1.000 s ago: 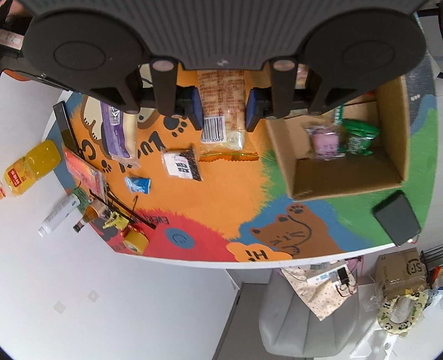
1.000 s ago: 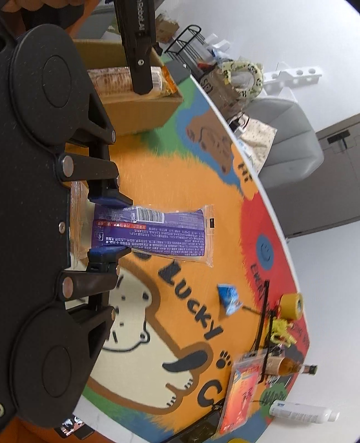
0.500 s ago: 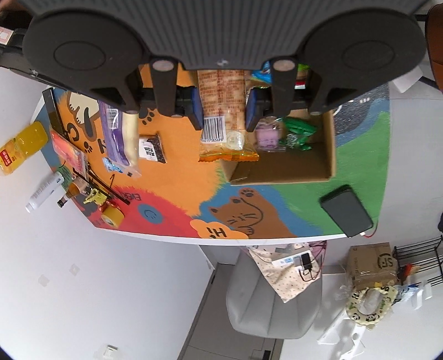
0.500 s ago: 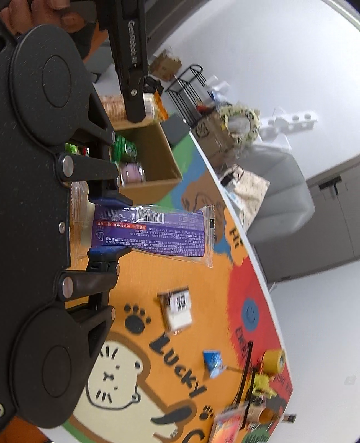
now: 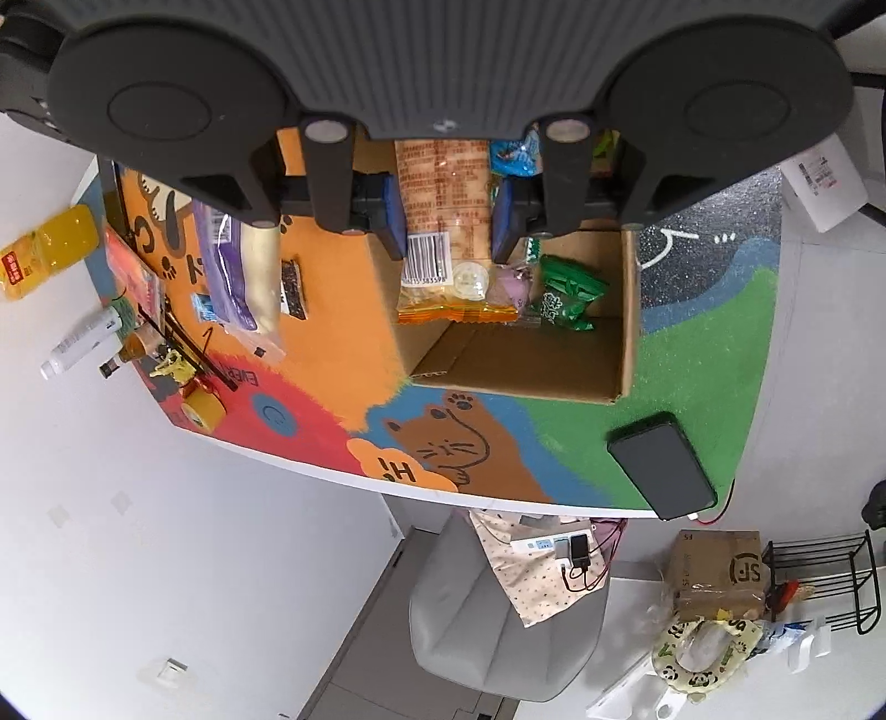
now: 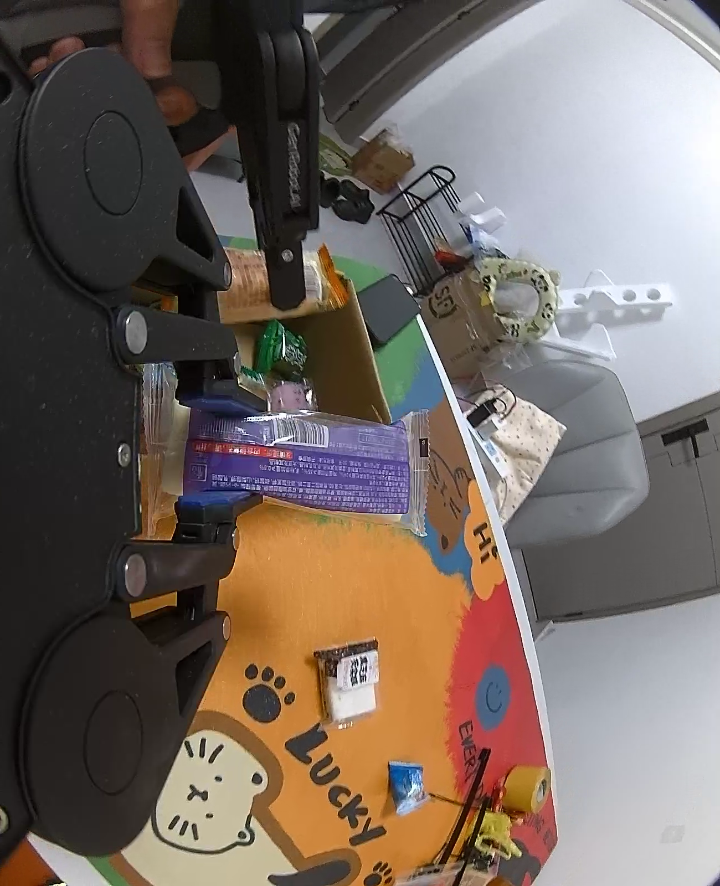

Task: Organize snacks
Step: 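Carry the wafer pack into the box and open the left tool while the right tool carries the bar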

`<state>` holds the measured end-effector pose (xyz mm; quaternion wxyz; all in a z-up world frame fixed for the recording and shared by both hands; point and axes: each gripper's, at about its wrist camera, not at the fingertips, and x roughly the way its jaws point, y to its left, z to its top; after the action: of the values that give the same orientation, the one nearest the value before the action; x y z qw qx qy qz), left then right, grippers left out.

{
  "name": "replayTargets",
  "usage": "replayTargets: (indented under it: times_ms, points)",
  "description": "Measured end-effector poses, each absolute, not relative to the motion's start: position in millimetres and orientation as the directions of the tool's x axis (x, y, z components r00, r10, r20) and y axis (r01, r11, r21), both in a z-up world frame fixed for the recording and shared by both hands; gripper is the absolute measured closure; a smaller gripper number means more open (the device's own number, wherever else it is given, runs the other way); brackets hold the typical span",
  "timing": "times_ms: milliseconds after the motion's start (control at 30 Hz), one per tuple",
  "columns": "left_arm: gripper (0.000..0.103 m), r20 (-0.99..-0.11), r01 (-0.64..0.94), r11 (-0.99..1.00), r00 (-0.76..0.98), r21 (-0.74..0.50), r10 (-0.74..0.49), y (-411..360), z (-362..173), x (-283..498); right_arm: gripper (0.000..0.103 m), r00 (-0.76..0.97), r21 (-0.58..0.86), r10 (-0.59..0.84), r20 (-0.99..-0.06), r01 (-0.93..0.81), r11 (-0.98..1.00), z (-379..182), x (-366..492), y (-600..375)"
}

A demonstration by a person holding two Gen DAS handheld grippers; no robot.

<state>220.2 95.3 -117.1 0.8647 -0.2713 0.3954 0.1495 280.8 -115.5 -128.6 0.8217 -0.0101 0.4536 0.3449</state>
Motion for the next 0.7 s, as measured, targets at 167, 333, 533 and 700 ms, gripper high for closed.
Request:
replayTargets:
  times_ms: [167, 333, 533, 700]
  points:
    - [0.069, -0.799, -0.506, 0.808, 0.597, -0.302, 0.076, 98, -129, 224, 0.077, 0.322, 0.286, 0.565, -0.759, -0.616, 0.734, -129, 278, -103]
    - [0.066, -0.793, -0.532, 0.777, 0.605, -0.337, 0.070, 104, -128, 208, 0.077, 0.292, 0.287, 0.575, -0.765, -0.644, 0.709, -133, 273, -89]
    - [0.066, -0.777, -0.548, 0.756, 0.624, -0.357, 0.086, 109, -118, 195, 0.077, 0.256, 0.286, 0.576, -0.777, -0.671, 0.684, -139, 268, -74]
    - [0.057, -0.782, -0.583, 0.726, 0.615, -0.365, 0.101, 116, -120, 186, 0.077, 0.236, 0.274, 0.574, -0.784, -0.699, 0.661, -143, 266, -61]
